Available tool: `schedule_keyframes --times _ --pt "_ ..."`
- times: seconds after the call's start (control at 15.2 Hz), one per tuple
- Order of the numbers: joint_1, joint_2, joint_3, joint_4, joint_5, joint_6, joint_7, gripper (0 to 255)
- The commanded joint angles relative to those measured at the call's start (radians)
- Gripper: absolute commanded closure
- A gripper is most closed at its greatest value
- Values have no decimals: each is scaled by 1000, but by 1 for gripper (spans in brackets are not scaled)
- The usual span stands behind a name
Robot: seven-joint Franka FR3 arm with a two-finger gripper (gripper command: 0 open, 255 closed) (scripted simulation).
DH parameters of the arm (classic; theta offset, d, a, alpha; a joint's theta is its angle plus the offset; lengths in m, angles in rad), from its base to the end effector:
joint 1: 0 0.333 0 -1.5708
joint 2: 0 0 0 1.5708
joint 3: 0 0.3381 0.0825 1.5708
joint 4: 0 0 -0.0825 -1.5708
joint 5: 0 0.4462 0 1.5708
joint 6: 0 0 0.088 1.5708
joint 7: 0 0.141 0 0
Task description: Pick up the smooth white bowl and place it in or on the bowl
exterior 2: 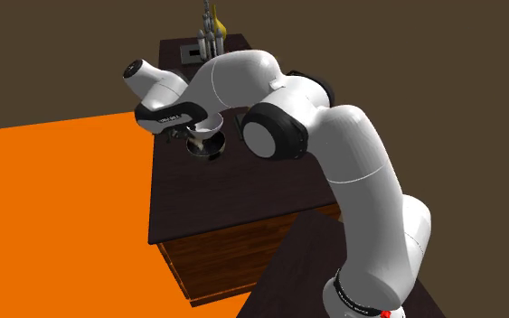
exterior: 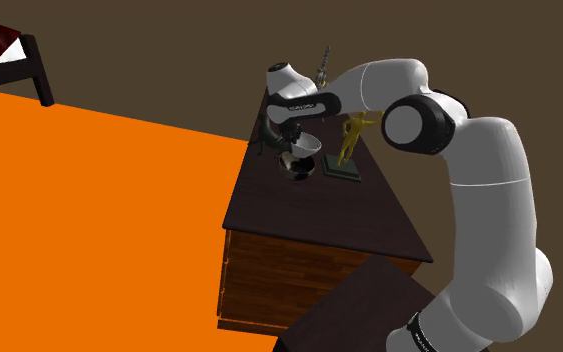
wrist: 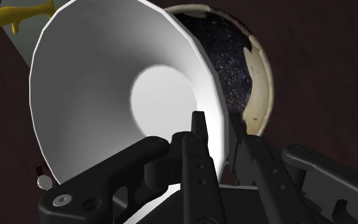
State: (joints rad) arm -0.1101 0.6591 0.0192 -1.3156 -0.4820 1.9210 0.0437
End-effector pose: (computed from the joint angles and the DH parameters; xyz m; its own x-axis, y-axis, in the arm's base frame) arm 0.7918 -0.1228 0.3150 0.9972 0.0266 -0.0694 0.0534 -0.9063 0.4192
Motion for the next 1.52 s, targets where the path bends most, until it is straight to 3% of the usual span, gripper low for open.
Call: schedule_keyframes --times 0.0,0.73,0.79,1.12,1.45 --pt "1 12 -1 -7 -3 17 9 255" --pt "0 28 -3 -23 -8 47 24 255" --pt "0 28 -3 -23 -8 47 24 0" --pt "0 28 -3 -23 -8 47 24 0" --pt "28 -5 8 37 5 -52 11 0"
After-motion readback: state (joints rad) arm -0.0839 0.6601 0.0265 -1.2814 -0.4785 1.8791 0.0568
